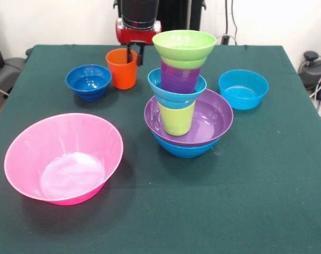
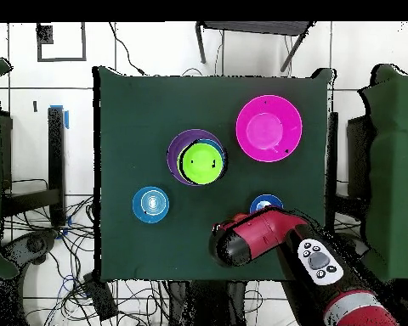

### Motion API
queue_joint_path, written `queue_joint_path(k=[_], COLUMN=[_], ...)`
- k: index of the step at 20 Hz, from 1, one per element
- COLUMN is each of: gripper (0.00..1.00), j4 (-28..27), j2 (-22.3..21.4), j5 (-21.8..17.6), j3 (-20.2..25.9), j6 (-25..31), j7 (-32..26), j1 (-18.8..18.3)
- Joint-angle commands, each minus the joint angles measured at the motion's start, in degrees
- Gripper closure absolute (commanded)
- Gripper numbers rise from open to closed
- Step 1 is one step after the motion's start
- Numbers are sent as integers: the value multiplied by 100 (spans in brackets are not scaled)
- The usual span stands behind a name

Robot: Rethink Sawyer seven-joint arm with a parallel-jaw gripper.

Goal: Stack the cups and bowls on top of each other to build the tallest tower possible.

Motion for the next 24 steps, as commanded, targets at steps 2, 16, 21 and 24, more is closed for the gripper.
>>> queue_joint_path(k=[2,16,21,24], gripper=[100,100,100,100], j4=[-276,70,350,488], j2=[296,-291,-792,-1056], j5=[-305,334,905,1241], j3=[19,216,449,645], j6=[-288,348,799,1001], j7=[-184,-540,-962,-1201], j1=[134,12,-235,-433])
